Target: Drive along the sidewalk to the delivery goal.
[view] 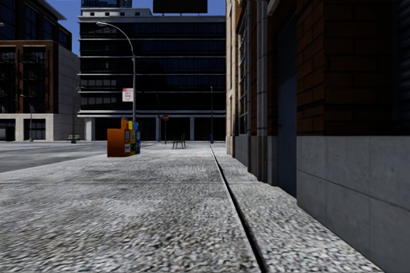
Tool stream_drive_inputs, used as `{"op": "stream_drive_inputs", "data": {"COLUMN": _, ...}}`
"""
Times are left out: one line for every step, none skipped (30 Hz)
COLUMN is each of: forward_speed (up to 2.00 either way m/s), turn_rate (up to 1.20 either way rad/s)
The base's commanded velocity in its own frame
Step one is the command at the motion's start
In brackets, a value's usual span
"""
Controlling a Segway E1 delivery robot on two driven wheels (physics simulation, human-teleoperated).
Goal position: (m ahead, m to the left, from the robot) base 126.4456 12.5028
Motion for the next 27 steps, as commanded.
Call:
{"op": "stream_drive_inputs", "data": {"forward_speed": 2.0, "turn_rate": 0.0}}
{"op": "stream_drive_inputs", "data": {"forward_speed": 2.0, "turn_rate": 0.0}}
{"op": "stream_drive_inputs", "data": {"forward_speed": 2.0, "turn_rate": 0.0}}
{"op": "stream_drive_inputs", "data": {"forward_speed": 2.0, "turn_rate": 0.0}}
{"op": "stream_drive_inputs", "data": {"forward_speed": 2.0, "turn_rate": 0.0}}
{"op": "stream_drive_inputs", "data": {"forward_speed": 2.0, "turn_rate": 0.0}}
{"op": "stream_drive_inputs", "data": {"forward_speed": 2.0, "turn_rate": 0.0}}
{"op": "stream_drive_inputs", "data": {"forward_speed": 2.0, "turn_rate": 0.0}}
{"op": "stream_drive_inputs", "data": {"forward_speed": 2.0, "turn_rate": 0.0}}
{"op": "stream_drive_inputs", "data": {"forward_speed": 2.0, "turn_rate": 0.0}}
{"op": "stream_drive_inputs", "data": {"forward_speed": 2.0, "turn_rate": 0.0}}
{"op": "stream_drive_inputs", "data": {"forward_speed": 2.0, "turn_rate": 0.0}}
{"op": "stream_drive_inputs", "data": {"forward_speed": 2.0, "turn_rate": 0.0}}
{"op": "stream_drive_inputs", "data": {"forward_speed": 2.0, "turn_rate": 0.0}}
{"op": "stream_drive_inputs", "data": {"forward_speed": 2.0, "turn_rate": 0.0}}
{"op": "stream_drive_inputs", "data": {"forward_speed": 2.0, "turn_rate": 0.0}}
{"op": "stream_drive_inputs", "data": {"forward_speed": 2.0, "turn_rate": 0.0}}
{"op": "stream_drive_inputs", "data": {"forward_speed": 2.0, "turn_rate": 0.0}}
{"op": "stream_drive_inputs", "data": {"forward_speed": 2.0, "turn_rate": 0.0}}
{"op": "stream_drive_inputs", "data": {"forward_speed": 2.0, "turn_rate": 0.0}}
{"op": "stream_drive_inputs", "data": {"forward_speed": 2.0, "turn_rate": 0.0}}
{"op": "stream_drive_inputs", "data": {"forward_speed": 2.0, "turn_rate": 0.0}}
{"op": "stream_drive_inputs", "data": {"forward_speed": 2.0, "turn_rate": 0.0}}
{"op": "stream_drive_inputs", "data": {"forward_speed": 2.0, "turn_rate": 0.0}}
{"op": "stream_drive_inputs", "data": {"forward_speed": 2.0, "turn_rate": 0.0}}
{"op": "stream_drive_inputs", "data": {"forward_speed": 2.0, "turn_rate": 0.0}}
{"op": "stream_drive_inputs", "data": {"forward_speed": 2.0, "turn_rate": 0.0}}
